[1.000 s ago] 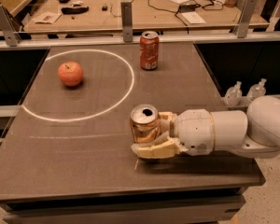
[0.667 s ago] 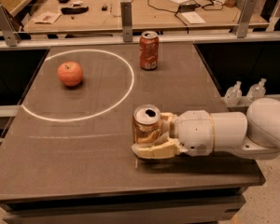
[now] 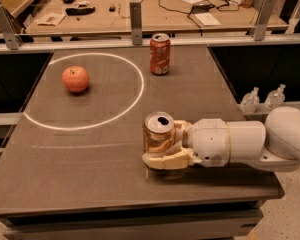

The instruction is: Place orange can upright

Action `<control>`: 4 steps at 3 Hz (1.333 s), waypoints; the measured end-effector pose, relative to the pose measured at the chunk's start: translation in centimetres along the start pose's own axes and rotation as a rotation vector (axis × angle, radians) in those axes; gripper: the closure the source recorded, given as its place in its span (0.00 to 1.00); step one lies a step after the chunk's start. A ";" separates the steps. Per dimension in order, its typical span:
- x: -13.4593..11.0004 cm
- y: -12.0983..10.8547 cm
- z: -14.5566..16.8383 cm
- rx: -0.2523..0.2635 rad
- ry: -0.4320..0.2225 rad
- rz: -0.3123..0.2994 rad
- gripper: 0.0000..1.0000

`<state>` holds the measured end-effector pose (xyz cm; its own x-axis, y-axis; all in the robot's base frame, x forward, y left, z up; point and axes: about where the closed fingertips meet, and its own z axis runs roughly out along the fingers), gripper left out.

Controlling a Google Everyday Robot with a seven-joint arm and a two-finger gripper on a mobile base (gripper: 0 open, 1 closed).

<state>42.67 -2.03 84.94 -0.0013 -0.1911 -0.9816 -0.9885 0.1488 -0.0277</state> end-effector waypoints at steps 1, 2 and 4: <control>-0.2 0.0 0.0 0.000 0.000 0.000 0.38; 0.2 -0.3 -0.8 0.017 -0.003 -0.003 0.13; 0.0 -0.6 -1.9 0.026 0.001 -0.005 0.00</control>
Offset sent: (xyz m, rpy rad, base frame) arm 0.0071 -0.0280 -0.0059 0.0087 -0.0186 -0.0563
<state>42.98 -3.99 85.29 0.0031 -0.1928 -0.9812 -0.9842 0.1733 -0.0372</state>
